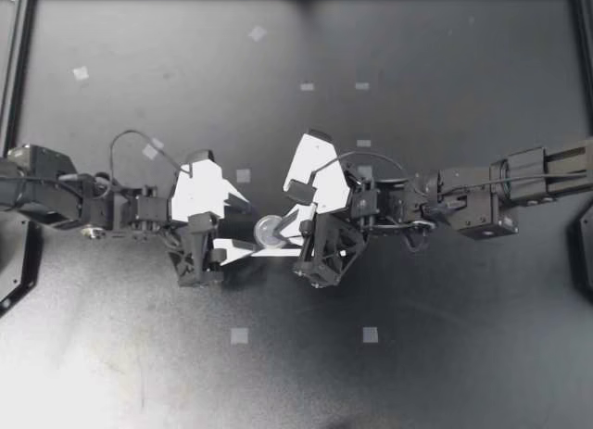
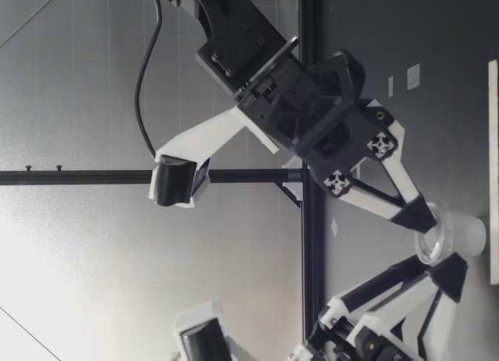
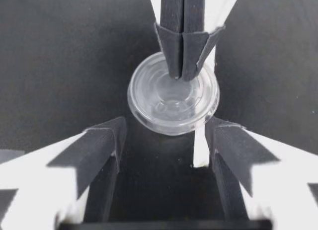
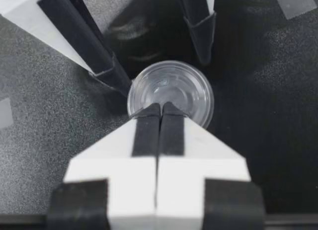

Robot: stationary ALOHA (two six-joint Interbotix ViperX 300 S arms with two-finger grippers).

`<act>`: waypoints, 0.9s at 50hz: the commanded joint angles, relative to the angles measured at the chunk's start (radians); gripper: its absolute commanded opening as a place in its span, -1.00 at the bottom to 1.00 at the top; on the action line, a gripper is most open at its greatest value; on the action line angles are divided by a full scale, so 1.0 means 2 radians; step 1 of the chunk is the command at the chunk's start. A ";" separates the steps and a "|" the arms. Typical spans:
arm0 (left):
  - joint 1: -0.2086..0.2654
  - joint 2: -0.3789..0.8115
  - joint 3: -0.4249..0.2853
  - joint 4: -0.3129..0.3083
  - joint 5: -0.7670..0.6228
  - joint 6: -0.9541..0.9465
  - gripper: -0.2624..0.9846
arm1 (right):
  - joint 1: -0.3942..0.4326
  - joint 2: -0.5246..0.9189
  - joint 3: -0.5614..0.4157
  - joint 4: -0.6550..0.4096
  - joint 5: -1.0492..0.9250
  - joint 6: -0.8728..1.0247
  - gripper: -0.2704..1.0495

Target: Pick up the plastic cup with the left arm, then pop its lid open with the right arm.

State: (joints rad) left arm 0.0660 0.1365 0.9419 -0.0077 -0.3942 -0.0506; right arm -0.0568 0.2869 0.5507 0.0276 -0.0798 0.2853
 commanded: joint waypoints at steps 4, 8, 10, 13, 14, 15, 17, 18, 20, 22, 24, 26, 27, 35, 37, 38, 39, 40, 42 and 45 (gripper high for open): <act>0.002 0.001 -0.013 0.000 -0.002 -0.004 0.34 | -0.003 -0.012 -0.002 -0.001 0.005 0.001 -0.81; 0.002 0.005 -0.018 0.000 -0.001 -0.004 0.34 | -0.003 -0.013 0.002 0.000 0.008 0.002 -0.81; 0.002 0.005 -0.020 0.001 0.000 -0.004 0.34 | -0.003 -0.014 0.003 0.000 0.010 0.002 -0.81; 0.002 0.005 -0.021 0.001 0.002 -0.003 0.34 | -0.003 -0.014 0.007 0.001 0.013 0.003 -0.81; 0.002 0.005 -0.021 0.002 0.002 -0.003 0.34 | -0.003 -0.015 0.008 0.001 0.013 0.004 -0.81; 0.002 0.005 -0.021 0.001 0.002 -0.003 0.34 | -0.003 -0.015 0.009 0.000 0.013 0.005 -0.81; 0.002 0.005 -0.021 0.001 0.002 -0.003 0.34 | -0.003 -0.014 0.011 0.001 0.012 0.007 -0.81; 0.002 0.005 -0.021 0.002 0.002 -0.003 0.34 | -0.003 -0.015 0.012 0.001 0.013 0.008 -0.81; 0.002 0.006 -0.021 0.001 0.002 -0.003 0.34 | -0.003 -0.014 0.012 0.001 0.013 0.008 -0.81; 0.002 0.006 -0.021 0.001 0.002 -0.003 0.34 | -0.003 -0.014 0.012 0.001 0.013 0.008 -0.81; 0.002 0.006 -0.021 0.001 0.002 -0.003 0.34 | -0.003 -0.014 0.012 0.001 0.012 0.008 -0.81; 0.002 0.006 -0.021 0.001 0.002 -0.003 0.34 | -0.003 -0.015 0.012 0.001 0.011 0.008 -0.81; 0.002 0.006 -0.021 0.001 0.002 -0.004 0.34 | -0.003 -0.015 0.012 0.001 0.011 0.008 -0.81; 0.002 0.007 -0.029 0.001 0.017 -0.011 0.33 | -0.003 -0.015 0.012 0.001 0.010 0.008 -0.81; 0.002 0.008 -0.032 0.001 0.024 -0.014 0.33 | -0.003 -0.015 0.012 0.000 0.010 0.008 -0.81; 0.002 0.011 -0.035 0.001 0.029 -0.016 0.33 | -0.003 -0.015 0.012 0.001 0.010 0.008 -0.81; 0.002 0.012 -0.037 0.001 0.032 -0.018 0.33 | -0.003 -0.016 0.012 0.001 0.011 0.008 -0.81; 0.002 0.014 -0.039 0.001 0.035 -0.018 0.33 | -0.003 -0.016 0.012 0.001 0.010 0.008 -0.81; 0.002 0.016 -0.042 0.001 0.041 -0.021 0.33 | -0.003 -0.016 0.012 0.001 0.010 0.008 -0.81; 0.002 0.022 -0.047 0.001 0.047 -0.021 0.33 | -0.002 -0.016 0.012 0.001 0.011 0.008 -0.81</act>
State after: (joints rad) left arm 0.0660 0.1856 0.8728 -0.0077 -0.3068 -0.0905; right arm -0.0568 0.2853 0.5860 0.0276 -0.0522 0.3007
